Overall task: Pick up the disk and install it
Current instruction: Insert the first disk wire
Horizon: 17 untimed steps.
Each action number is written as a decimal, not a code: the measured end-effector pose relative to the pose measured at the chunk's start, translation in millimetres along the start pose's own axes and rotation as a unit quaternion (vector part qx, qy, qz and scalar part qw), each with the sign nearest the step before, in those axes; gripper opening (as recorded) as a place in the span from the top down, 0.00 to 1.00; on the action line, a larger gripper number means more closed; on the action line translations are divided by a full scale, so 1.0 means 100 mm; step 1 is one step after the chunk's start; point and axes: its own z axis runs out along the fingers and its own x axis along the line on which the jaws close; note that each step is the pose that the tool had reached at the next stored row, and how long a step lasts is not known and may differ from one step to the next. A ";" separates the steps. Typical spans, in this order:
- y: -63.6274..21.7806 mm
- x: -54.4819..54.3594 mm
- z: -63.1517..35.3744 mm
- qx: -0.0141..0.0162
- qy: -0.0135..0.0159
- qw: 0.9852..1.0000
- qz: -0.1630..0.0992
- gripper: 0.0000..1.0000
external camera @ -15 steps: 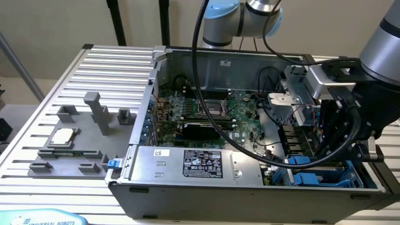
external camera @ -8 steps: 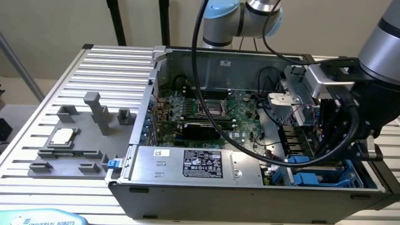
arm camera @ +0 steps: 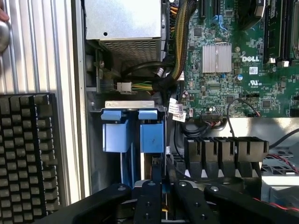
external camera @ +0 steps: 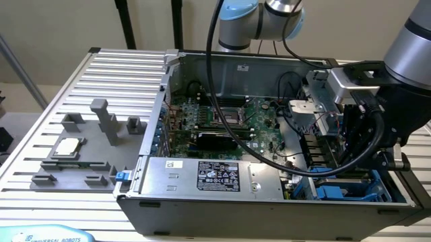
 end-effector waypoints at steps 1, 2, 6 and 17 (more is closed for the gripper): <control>0.000 0.00 0.000 0.000 0.000 1.000 0.000 0.84; 0.000 0.00 0.000 0.000 0.000 1.000 0.000 0.84; 0.000 0.00 0.000 0.000 0.000 1.000 0.000 0.84; -0.001 0.00 -0.030 0.000 0.002 1.000 0.000 0.84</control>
